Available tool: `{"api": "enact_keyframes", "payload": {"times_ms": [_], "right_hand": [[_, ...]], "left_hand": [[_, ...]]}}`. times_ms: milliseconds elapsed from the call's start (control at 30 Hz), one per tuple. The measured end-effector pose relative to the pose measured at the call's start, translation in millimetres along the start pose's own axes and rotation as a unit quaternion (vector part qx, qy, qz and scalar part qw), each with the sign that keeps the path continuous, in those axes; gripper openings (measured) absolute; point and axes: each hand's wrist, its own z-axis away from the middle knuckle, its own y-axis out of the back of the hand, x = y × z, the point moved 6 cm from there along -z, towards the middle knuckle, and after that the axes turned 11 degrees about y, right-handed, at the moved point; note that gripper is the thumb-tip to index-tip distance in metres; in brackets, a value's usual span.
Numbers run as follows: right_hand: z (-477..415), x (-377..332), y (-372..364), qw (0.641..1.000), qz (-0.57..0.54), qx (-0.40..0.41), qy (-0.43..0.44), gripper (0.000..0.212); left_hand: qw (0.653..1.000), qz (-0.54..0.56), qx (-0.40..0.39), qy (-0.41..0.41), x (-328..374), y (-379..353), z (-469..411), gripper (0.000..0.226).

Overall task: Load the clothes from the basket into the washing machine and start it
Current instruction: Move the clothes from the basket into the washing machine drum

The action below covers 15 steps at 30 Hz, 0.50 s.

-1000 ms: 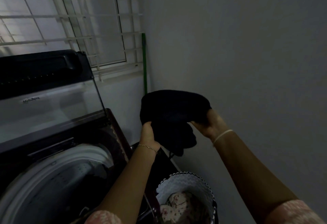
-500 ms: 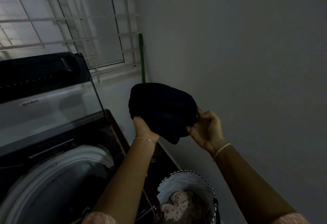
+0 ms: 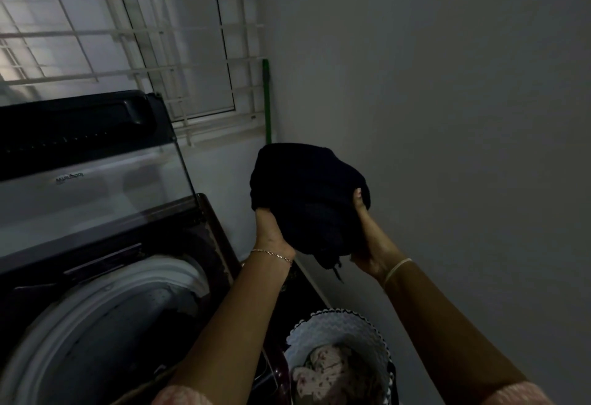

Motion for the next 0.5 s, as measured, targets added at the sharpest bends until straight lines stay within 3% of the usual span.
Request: {"api": "enact_keyframes", "payload": {"times_ms": [67, 167, 367, 500], "right_hand": [[5.5, 3.0, -6.4, 0.998, -0.057, -0.024, -0.023, 0.08], [11.5, 4.5, -14.0, 0.993, -0.107, -0.019, -0.036, 0.075], [12.1, 9.6, -11.6, 0.986, -0.168, 0.005, -0.016, 0.061], [8.6, 5.6, -9.0, 0.983, -0.185, 0.008, -0.001, 0.052]], "left_hand": [[1.0, -0.003, 0.015, 0.006, -5.2, 1.9, -1.2, 0.049], [0.999, -0.024, 0.045, 0.016, -10.2, 6.9, -3.2, 0.056], [0.992, -0.102, 0.051, 0.058, -0.9, 2.1, 3.8, 0.046], [0.968, -0.224, 0.05, 0.103, 0.3, 4.3, 10.8, 0.041]]}}
